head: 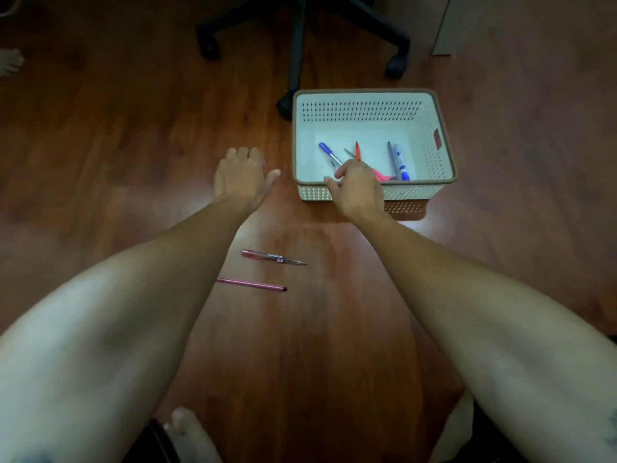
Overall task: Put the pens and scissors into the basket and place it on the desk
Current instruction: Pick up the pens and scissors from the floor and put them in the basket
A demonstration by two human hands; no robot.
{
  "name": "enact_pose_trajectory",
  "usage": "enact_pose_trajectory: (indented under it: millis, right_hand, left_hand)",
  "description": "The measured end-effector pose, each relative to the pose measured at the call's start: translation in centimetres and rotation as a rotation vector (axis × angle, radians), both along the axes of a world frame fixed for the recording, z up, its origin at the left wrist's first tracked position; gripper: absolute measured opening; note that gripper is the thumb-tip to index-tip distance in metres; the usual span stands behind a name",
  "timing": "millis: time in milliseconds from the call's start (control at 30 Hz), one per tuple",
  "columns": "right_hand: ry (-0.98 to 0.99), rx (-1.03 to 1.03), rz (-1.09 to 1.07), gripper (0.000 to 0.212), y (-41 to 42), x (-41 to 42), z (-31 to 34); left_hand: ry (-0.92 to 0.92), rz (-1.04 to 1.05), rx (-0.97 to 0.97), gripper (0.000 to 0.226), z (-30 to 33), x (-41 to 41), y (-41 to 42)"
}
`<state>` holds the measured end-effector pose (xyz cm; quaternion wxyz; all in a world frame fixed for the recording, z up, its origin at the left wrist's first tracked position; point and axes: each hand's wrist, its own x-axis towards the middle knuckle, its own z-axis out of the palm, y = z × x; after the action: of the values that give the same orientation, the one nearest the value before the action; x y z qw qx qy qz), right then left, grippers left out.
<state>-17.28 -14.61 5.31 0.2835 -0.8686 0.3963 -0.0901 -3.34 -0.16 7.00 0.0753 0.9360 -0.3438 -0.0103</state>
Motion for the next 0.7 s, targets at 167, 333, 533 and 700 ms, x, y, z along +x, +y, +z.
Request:
enact_pose_trajectory:
  millis: [167,333,533,700]
  right_hand:
    - [0.05,0.038,0.192,0.025,5.1,0.4,-1.7]
    - [0.24,0.11,0.255,0.028,8.9,0.7,-4.4]
    - [0.43,0.148,0.303,0.025,10.9,-0.3,-6.8]
    - [0.46,0.051,0.324,0.022,11.2,-1.1,-8.0]
  left_hand:
    - [0.168,0.062,0.13,0.044,-1.6,0.6,7.0]
    - [0.245,0.029,0.245,0.044,-4.2,-1.4,11.1]
    - [0.33,-0.064,0.368,0.044,-7.3,-4.2,12.8]
    - [0.255,-0.142,0.478,0.029,-8.4,-5.5,13.1]
